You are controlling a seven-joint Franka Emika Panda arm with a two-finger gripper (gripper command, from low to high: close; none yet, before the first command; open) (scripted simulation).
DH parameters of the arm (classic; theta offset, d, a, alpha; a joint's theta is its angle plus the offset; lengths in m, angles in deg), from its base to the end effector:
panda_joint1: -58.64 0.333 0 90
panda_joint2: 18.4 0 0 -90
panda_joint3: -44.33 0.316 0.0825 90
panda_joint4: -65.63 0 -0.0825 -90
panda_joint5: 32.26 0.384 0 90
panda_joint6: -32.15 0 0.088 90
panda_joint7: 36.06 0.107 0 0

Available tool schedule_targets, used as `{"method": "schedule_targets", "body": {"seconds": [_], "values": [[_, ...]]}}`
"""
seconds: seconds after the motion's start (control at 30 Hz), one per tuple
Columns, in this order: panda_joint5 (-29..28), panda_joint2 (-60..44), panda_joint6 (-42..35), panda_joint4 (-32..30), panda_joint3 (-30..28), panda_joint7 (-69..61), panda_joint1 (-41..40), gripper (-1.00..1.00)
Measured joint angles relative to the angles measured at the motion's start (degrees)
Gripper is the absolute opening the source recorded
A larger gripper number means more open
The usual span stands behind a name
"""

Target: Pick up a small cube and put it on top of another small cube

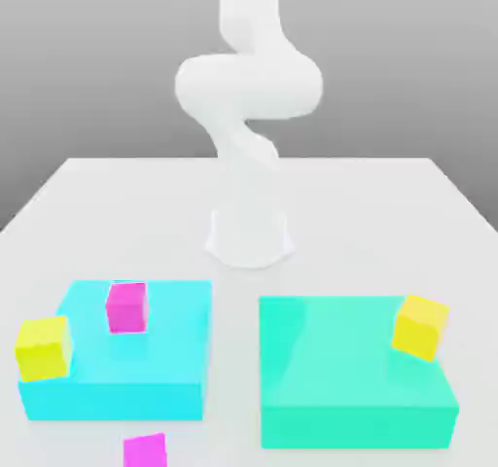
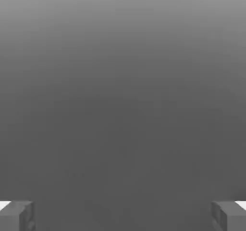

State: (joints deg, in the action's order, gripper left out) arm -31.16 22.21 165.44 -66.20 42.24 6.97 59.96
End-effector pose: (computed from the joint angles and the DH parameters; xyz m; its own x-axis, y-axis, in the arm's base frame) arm 0.3797 -0.0097 0.6802 0.5392 -0.7055 0.4599 -0.5103 -0.7081 -0.4880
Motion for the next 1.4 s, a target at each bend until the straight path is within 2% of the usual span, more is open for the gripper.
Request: {"method": "schedule_targets", "body": {"seconds": [0.33,0.53,0.77,0.97,1.1,1.13,1.4], "values": [[5.77,-21.12,6.08,-0.16,-7.53,-12.28,3.99,0.0],[9.61,-33.64,9.63,-0.25,-10.04,-19.84,4.39,0.0],[11.77,-47.89,14.03,-0.43,-10.79,-27.03,2.62,0.0],[9.89,-59.41,18.28,-0.76,-11.6,-30.54,0.98,0.0],[12.13,-67.67,23.99,0.74,-9.18,-32.94,-1.26,0.0],[12.8,-69.53,25.38,1.16,-8.37,-33.46,-1.94,-1.0],[12.26,-68.47,24.5,0.91,-8.75,-33.07,-1.67,-1.0]]}}
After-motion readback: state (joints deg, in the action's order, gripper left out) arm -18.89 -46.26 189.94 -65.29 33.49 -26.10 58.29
